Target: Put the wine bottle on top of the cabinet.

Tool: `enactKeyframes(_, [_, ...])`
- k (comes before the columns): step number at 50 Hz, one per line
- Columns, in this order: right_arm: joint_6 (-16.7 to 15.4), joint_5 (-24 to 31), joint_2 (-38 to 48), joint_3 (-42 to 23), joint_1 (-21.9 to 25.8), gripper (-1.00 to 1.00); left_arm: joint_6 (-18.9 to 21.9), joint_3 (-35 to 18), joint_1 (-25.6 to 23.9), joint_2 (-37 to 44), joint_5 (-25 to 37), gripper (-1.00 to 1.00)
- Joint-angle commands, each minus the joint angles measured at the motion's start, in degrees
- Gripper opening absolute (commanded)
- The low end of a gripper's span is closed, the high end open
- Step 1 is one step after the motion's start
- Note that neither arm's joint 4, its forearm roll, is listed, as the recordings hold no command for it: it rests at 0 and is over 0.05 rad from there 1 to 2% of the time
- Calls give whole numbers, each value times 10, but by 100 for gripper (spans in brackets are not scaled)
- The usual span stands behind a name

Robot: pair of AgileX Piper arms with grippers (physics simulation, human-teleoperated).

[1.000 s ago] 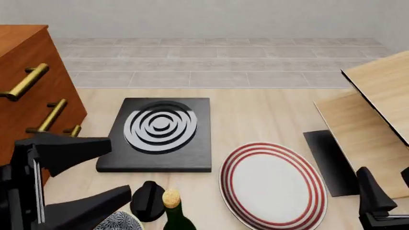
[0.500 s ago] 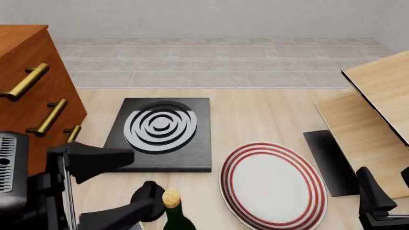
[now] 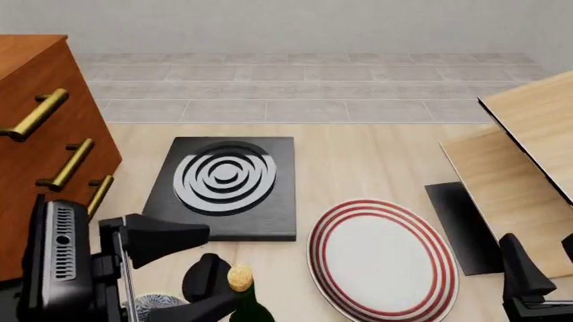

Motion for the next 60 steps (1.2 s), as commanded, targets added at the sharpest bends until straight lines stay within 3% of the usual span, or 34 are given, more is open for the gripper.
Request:
enactKeyframes(1, [-3, 0, -1, 0, 0, 100, -10, 10, -8, 28, -22, 100])
enactKeyframes(60, [-1, 0, -1, 0, 0, 100, -14, 43, -6, 79, -76, 100])
